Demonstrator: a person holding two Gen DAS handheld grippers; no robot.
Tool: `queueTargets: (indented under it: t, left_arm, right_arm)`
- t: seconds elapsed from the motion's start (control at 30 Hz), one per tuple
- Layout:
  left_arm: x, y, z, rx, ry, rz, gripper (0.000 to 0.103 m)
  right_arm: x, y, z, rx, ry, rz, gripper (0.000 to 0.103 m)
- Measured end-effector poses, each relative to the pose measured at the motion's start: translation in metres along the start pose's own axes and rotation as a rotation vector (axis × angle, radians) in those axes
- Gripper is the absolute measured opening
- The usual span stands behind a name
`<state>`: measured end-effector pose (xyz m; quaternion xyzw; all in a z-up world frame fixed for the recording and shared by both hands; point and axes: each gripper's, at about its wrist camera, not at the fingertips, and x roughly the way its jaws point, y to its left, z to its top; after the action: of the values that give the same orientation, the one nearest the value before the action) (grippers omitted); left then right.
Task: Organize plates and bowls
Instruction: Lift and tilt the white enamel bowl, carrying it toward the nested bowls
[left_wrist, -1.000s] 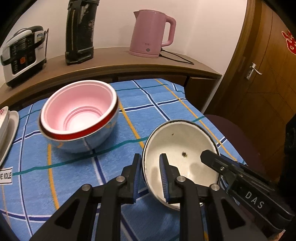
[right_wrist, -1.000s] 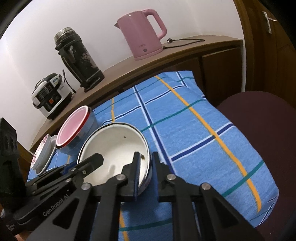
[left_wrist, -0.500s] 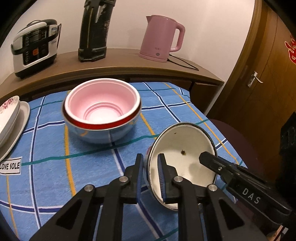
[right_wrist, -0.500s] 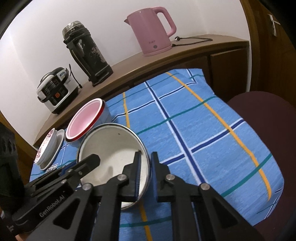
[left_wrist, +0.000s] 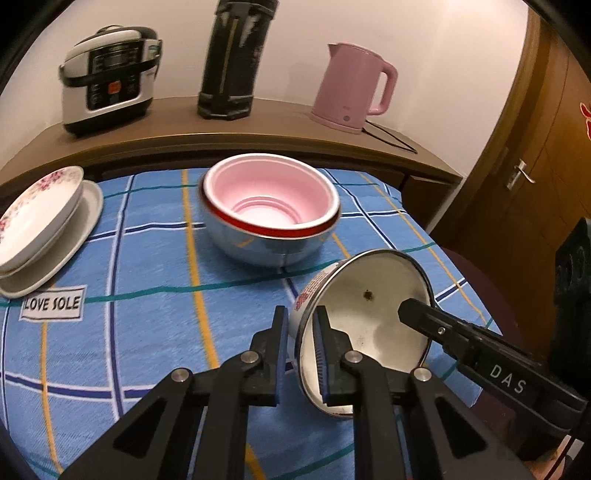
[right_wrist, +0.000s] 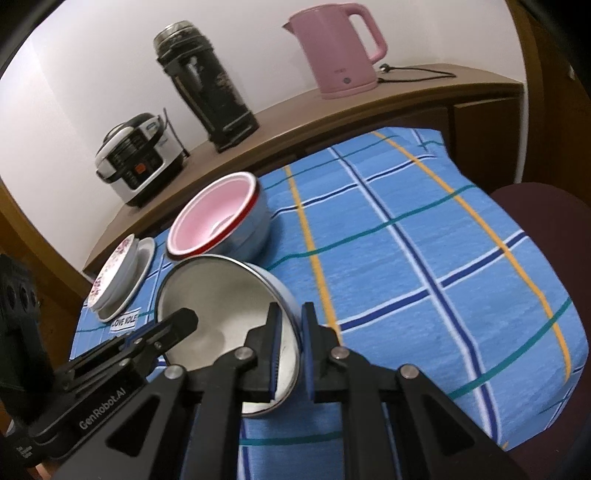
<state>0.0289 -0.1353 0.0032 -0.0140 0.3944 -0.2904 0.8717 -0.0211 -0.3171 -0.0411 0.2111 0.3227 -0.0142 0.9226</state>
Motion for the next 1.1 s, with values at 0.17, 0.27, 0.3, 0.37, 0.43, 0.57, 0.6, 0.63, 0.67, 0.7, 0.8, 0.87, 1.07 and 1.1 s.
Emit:
queueTargets:
  t: [0.17, 0.27, 0.3, 0.37, 0.43, 0.57, 0.6, 0.63, 0.67, 0.7, 0.8, 0.87, 1.07, 1.1]
  left_arm:
    - [-0.015, 0.005, 0.000, 0.005, -0.037, 0.021, 0.015]
    - [-0.023, 0.007, 0.003, 0.010, -0.061, 0.037, 0.015]
    - [-0.026, 0.009, 0.006, 0.007, -0.071, 0.041, 0.015]
    - [-0.031, 0.012, 0.009, 0.000, -0.085, 0.048, 0.015]
    - [-0.037, 0.015, 0.014, -0.002, -0.104, 0.060, 0.015]
    - [-0.048, 0.019, 0.027, -0.002, -0.146, 0.078, 0.015]
    - [-0.049, 0.019, 0.031, 0.000, -0.156, 0.083, 0.015]
    - [-0.051, 0.020, 0.037, 0.002, -0.167, 0.087, 0.015]
    - [-0.052, 0.020, 0.041, 0.002, -0.174, 0.089, 0.015]
    - [-0.052, 0.021, 0.046, 0.001, -0.181, 0.088, 0.015]
    - [-0.050, 0.023, 0.061, -0.002, -0.193, 0.078, 0.015]
    - [-0.048, 0.022, 0.071, 0.005, -0.200, 0.080, 0.015]
    - [-0.037, 0.021, 0.096, 0.015, -0.208, 0.084, 0.015]
    - [-0.035, 0.021, 0.099, 0.015, -0.207, 0.084, 0.015]
  right_arm:
    - [0.001, 0.010, 0.001, -0.011, 0.007, 0.033, 0.011]
    - [-0.002, 0.018, 0.004, -0.026, -0.001, 0.050, 0.011]
    - [-0.003, 0.021, 0.005, -0.033, -0.006, 0.056, 0.011]
    - [-0.004, 0.026, 0.009, -0.044, -0.013, 0.067, 0.011]
    - [-0.006, 0.033, 0.014, -0.054, -0.022, 0.080, 0.011]
    - [-0.009, 0.048, 0.027, -0.082, -0.051, 0.103, 0.011]
    - [-0.010, 0.052, 0.031, -0.090, -0.061, 0.108, 0.011]
    - [-0.010, 0.056, 0.035, -0.098, -0.070, 0.111, 0.011]
    - [-0.011, 0.059, 0.039, -0.105, -0.079, 0.113, 0.011]
    - [-0.011, 0.063, 0.044, -0.111, -0.088, 0.115, 0.011]
    - [-0.010, 0.068, 0.059, -0.117, -0.111, 0.121, 0.011]
    - [-0.009, 0.070, 0.070, -0.118, -0.124, 0.119, 0.011]
    - [-0.002, 0.069, 0.094, -0.110, -0.144, 0.111, 0.011]
    - [-0.001, 0.068, 0.098, -0.106, -0.144, 0.109, 0.011]
